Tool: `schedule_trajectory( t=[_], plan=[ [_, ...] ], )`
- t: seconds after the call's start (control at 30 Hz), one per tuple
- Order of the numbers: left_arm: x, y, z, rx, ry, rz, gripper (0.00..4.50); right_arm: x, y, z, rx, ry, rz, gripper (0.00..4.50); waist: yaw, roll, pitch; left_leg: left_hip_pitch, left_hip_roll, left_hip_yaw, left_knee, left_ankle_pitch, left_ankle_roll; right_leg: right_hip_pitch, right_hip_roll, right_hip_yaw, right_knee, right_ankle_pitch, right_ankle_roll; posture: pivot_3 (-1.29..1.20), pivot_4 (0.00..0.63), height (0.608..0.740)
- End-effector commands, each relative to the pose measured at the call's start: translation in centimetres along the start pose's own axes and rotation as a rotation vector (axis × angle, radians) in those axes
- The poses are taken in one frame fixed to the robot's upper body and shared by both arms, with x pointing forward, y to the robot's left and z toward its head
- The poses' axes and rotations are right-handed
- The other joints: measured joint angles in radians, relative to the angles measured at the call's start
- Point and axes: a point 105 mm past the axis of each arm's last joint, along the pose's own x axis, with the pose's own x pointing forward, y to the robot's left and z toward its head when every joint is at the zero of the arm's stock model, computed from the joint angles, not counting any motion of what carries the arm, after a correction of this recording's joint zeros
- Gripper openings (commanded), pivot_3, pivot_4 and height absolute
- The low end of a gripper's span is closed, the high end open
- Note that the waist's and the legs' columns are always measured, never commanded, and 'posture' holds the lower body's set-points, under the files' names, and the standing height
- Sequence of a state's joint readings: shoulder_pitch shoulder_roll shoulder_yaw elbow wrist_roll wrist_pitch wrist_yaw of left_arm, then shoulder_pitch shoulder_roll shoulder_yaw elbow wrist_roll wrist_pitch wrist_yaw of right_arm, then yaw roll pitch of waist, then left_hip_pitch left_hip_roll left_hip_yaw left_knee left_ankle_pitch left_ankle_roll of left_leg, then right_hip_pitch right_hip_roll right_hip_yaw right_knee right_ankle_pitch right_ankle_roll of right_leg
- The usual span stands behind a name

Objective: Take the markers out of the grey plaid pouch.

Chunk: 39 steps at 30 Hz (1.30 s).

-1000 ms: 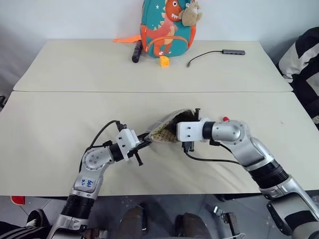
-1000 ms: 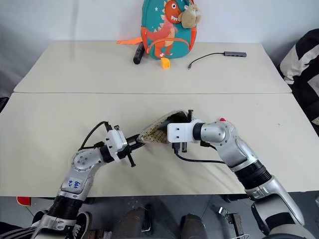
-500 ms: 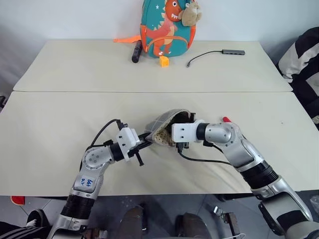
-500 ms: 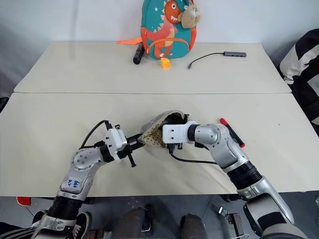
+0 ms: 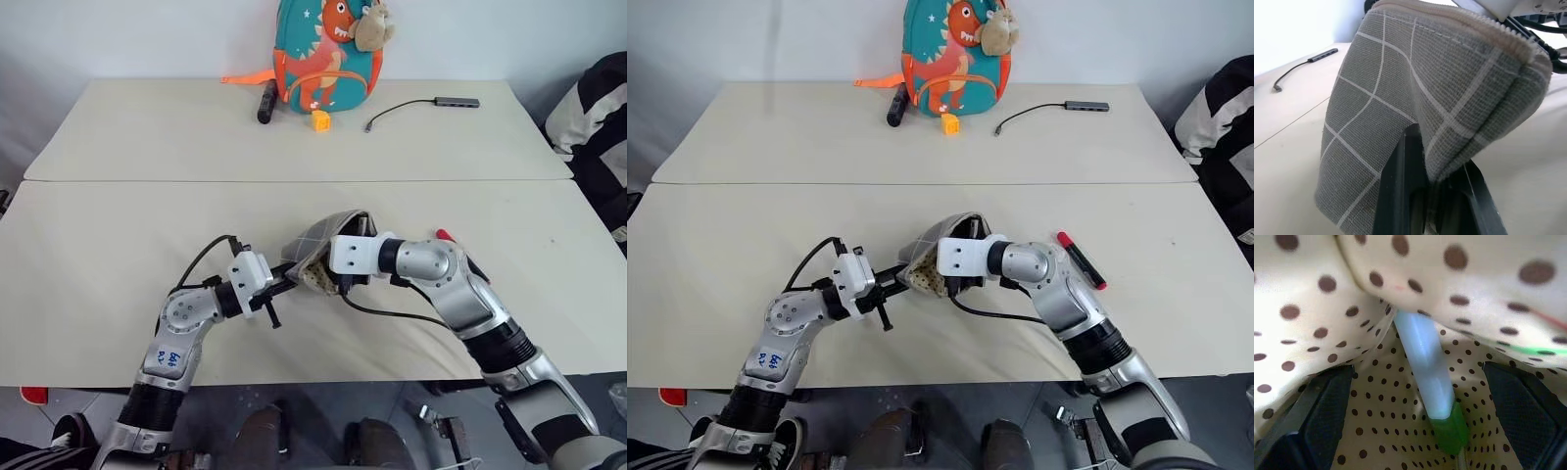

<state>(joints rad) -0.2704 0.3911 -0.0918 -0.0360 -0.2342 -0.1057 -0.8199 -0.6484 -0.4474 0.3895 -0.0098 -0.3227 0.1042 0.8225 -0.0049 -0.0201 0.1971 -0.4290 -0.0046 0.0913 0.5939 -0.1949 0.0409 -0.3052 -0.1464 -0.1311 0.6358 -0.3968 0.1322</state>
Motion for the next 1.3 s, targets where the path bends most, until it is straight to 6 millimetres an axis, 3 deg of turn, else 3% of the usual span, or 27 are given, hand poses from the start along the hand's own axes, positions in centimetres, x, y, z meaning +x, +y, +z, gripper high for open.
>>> schedule_trajectory(
  t=[0.03,0.23,0.47,0.6,0.7,0.9,1.3],
  plan=[
    [0.1,-0.2,1.7,0.034,-0.064,-0.019,0.00,0.3,0.7,2.2,-0.004,-0.085,0.028,4.45,0.000,0.000,0.000,0.000,0.000,0.000,0.000,0.000,0.000,0.000,0.000,0.000,0.000,0.000,0.000,0.00,0.150,0.740],
    [-1.2,0.4,1.6,0.021,-0.055,-0.025,0.00,-0.5,-0.6,3.1,0.045,-0.124,0.014,4.45,0.000,0.000,0.000,0.000,0.000,0.000,0.000,0.000,0.000,0.000,0.000,0.000,0.000,0.000,0.000,0.00,0.150,0.740],
    [-3.3,1.2,1.1,0.017,-0.034,-0.044,0.00,-3.3,-3.8,5.0,0.128,-0.148,0.023,4.45,0.001,0.000,0.000,0.000,0.000,0.000,0.000,0.000,0.000,-0.001,-0.001,0.000,0.000,0.000,0.000,0.00,0.150,0.740],
    [-3.4,1.1,1.1,-0.001,-0.054,-0.053,0.00,-3.0,-1.4,3.8,0.062,-0.045,0.134,4.45,0.000,0.000,0.000,0.000,0.000,0.000,0.000,0.000,0.000,-0.001,-0.001,0.000,0.000,0.000,0.000,0.00,0.150,0.740],
    [-3.0,0.6,0.7,-0.011,-0.052,-0.065,0.00,-2.2,-1.0,3.5,0.122,-0.033,0.119,4.45,0.000,0.000,0.000,0.000,0.000,0.000,0.000,0.000,0.000,-0.001,-0.001,0.000,0.000,0.000,0.000,0.00,0.150,0.740],
    [-1.6,-0.7,1.1,-0.029,-0.094,-0.093,0.00,-0.2,1.6,2.8,0.059,0.009,0.145,4.45,0.001,0.000,0.000,0.000,0.000,0.000,0.000,0.000,0.000,-0.001,-0.001,0.001,0.001,0.000,0.000,0.00,0.150,0.740],
    [-1.0,-1.7,1.2,-0.069,-0.110,-0.124,0.00,2.4,1.6,0.9,0.133,0.073,0.018,4.45,-0.002,0.000,0.000,0.001,0.000,0.000,0.000,0.000,-0.001,-0.001,0.000,0.001,0.001,0.000,0.000,0.00,0.150,0.740]
  ],
)
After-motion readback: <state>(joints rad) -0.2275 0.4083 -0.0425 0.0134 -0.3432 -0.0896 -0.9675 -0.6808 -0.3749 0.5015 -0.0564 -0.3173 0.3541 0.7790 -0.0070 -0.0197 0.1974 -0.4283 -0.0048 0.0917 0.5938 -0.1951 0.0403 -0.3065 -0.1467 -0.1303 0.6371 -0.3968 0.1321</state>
